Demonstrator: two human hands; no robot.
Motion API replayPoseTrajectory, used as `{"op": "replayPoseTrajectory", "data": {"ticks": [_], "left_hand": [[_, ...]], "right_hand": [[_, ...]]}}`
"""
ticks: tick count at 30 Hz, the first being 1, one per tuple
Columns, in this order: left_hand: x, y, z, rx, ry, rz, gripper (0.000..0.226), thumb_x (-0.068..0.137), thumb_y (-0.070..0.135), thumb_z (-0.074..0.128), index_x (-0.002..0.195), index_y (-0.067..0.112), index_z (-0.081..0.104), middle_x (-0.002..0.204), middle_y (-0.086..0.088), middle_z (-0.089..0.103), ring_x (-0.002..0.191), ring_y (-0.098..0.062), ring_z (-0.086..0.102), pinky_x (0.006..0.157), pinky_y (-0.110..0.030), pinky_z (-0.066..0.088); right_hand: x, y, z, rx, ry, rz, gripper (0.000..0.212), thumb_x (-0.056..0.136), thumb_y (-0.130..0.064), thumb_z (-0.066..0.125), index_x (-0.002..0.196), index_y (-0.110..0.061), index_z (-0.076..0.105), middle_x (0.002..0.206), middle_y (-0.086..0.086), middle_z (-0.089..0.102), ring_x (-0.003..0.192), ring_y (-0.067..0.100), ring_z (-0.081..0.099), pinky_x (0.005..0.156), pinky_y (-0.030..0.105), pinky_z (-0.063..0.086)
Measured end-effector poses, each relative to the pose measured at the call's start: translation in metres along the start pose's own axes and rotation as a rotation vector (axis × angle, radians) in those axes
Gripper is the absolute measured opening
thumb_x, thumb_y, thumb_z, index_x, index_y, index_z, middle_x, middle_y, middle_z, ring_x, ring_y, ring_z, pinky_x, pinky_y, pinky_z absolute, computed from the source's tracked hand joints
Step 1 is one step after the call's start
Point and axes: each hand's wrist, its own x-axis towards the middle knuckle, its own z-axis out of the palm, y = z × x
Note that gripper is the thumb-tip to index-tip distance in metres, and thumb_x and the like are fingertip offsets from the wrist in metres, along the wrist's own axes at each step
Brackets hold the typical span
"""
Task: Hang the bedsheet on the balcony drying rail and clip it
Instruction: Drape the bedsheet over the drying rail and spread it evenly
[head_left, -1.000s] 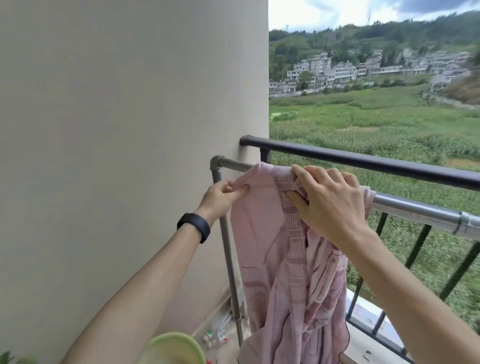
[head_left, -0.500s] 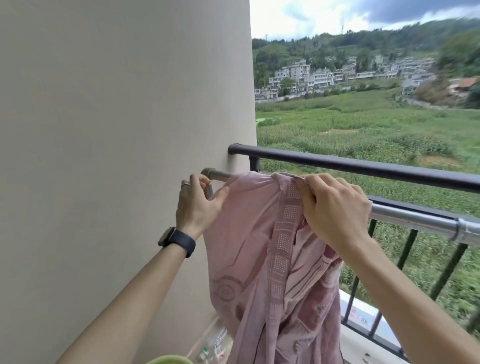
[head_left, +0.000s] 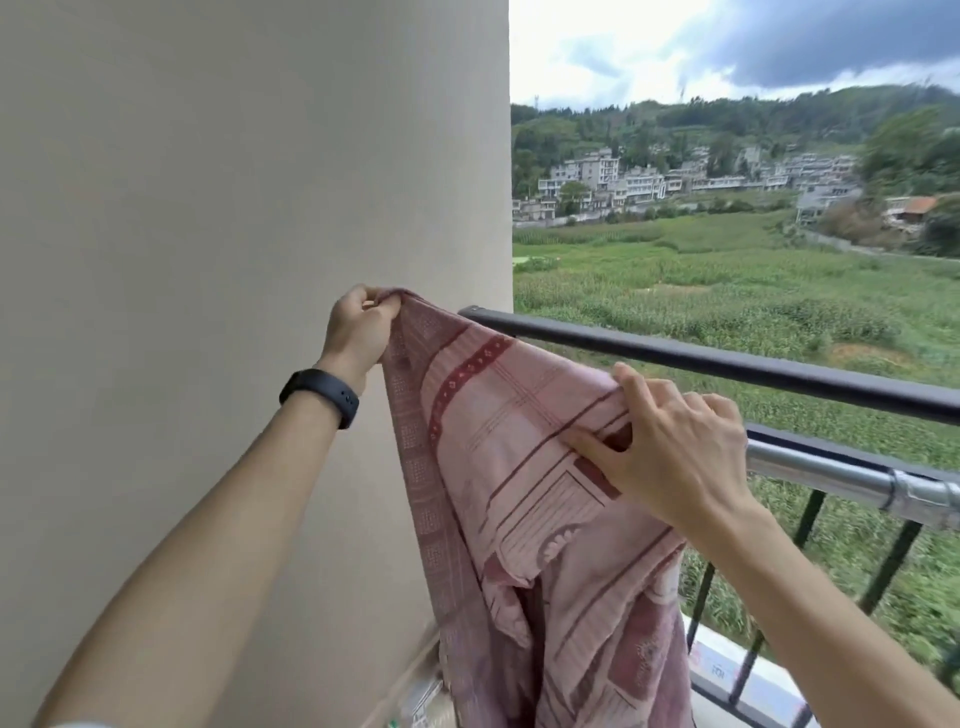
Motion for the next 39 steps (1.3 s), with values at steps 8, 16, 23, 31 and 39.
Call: {"op": "replayPoseTrajectory", "data": {"ticks": [8,16,23,31,39], "left_hand": [[-0.018,-0.057,0.0,0.157,-0.584,-0.47,0.031,0.1,0.034,0.047,0.089,0.013,0.066,0.089,-0.01,0.065,0.073,-0.014,0.06,0.074,-0.031,0.046],[-0.026,-0.042,-0.017,-0.094,-0.656,-0.27,0.04,0.101,0.037,0.045,0.132,0.018,0.061,0.132,-0.006,0.064,0.12,-0.023,0.06,0.098,-0.036,0.047],[0.012,-0.056,-0.021,-0.088,-0.177,-0.296,0.024,0.089,0.027,0.07,0.107,0.011,0.071,0.092,-0.005,0.072,0.078,-0.021,0.067,0.068,-0.03,0.052],[0.029,-0.058,0.001,-0.207,0.013,-0.225,0.022,0.083,0.021,0.076,0.1,0.012,0.065,0.07,0.0,0.068,0.06,-0.014,0.064,0.069,-0.031,0.055],[0.013,-0.112,-0.014,-0.027,-0.221,-0.508,0.037,0.088,0.058,0.059,0.095,0.022,0.064,0.084,0.004,0.062,0.08,-0.018,0.058,0.07,-0.032,0.049]], "right_hand": [[-0.026,0.014,0.019,0.05,0.204,0.097,0.085,0.079,-0.08,0.046,0.135,-0.016,0.054,0.133,0.013,0.059,0.119,0.031,0.052,0.1,0.046,0.035],[-0.078,-0.017,0.05,0.175,0.305,0.135,0.095,0.077,-0.066,0.067,0.153,-0.017,0.038,0.163,0.021,0.018,0.152,0.04,0.007,0.121,0.059,0.0],[-0.062,-0.027,0.046,0.251,0.442,0.096,0.078,0.071,-0.006,0.082,0.142,-0.004,0.051,0.148,0.022,0.039,0.133,0.041,0.029,0.119,0.05,0.018],[-0.028,0.012,-0.018,0.392,0.352,0.16,0.045,0.091,-0.024,0.071,0.131,-0.005,0.062,0.133,0.009,0.062,0.119,0.033,0.045,0.098,0.025,0.032],[-0.058,0.037,0.005,0.173,0.269,0.123,0.042,0.1,-0.049,0.05,0.127,-0.019,0.062,0.126,0.002,0.065,0.117,0.028,0.049,0.101,0.044,0.035]]}}
